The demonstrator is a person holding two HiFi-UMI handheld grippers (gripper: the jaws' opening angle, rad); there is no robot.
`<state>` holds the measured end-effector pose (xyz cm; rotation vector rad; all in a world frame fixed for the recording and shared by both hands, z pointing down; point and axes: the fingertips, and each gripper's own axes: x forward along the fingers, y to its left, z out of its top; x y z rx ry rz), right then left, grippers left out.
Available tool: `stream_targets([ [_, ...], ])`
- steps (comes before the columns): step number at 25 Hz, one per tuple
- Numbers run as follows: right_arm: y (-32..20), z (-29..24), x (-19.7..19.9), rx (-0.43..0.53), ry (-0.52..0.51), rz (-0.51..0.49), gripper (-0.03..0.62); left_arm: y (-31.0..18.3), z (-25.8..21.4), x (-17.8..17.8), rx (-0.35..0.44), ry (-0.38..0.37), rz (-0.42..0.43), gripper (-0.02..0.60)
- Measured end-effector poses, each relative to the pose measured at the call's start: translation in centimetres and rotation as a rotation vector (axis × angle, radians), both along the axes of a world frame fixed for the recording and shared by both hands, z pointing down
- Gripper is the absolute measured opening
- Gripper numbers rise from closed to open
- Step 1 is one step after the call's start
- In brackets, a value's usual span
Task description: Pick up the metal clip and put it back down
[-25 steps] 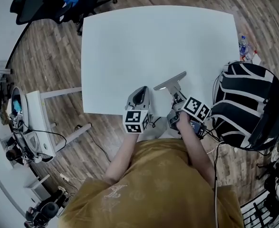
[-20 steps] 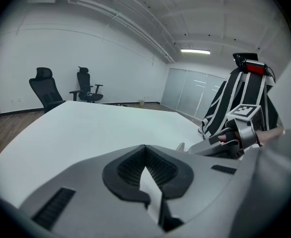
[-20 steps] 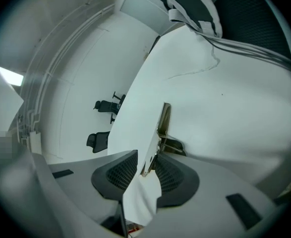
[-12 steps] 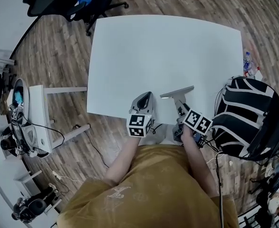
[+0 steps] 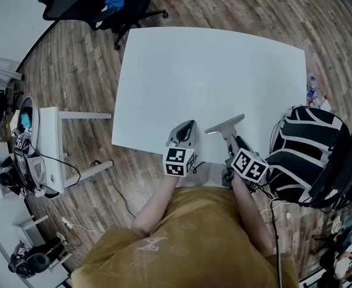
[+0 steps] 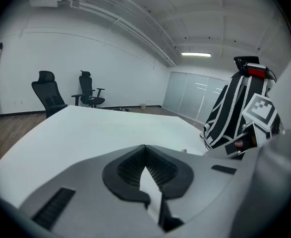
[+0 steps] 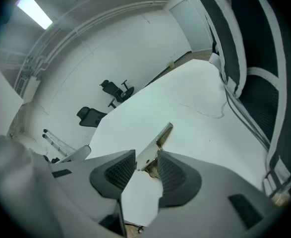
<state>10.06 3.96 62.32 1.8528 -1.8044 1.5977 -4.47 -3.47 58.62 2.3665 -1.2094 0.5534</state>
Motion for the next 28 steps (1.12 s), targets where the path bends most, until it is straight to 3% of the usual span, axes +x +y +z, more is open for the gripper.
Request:
stream_targets([
  [13,-3.1,-6.7,0.3,0.295,0.173,-0.038,0.121,-0.7,-5.7,0.7,0.121,0.056,0.002,0.006],
  [15,-3.3,-7.7,0.3,0.333,0.215,-0.053,0.107,-0.7,-6.0,0.6,0.131,0.051,0.004,0.006],
  [17,-3.5,-8.8,0.2,0.378,0.256,-0.068,0.037,-0.6,-6.3,0.6,0.143,0.045,0.006,0.006],
  [18,-3.6,-9.3,0.1,0.402,0.271,-0.081,0.012,-0.6,-6.4,0.6,0.148,0.044,0.006,0.006],
  [26,-4.1,-14.3,-2.8,0.604,0.411,-0.238,0.009,-0.2,-8.1,0.5,0.182,0.061,0.012,0.006],
  [28,-4.7,-15.4,-3.0,0.636,0.487,-0.267,0.009,-0.5,-8.7,0.6,0.197,0.068,0.004,0.006],
])
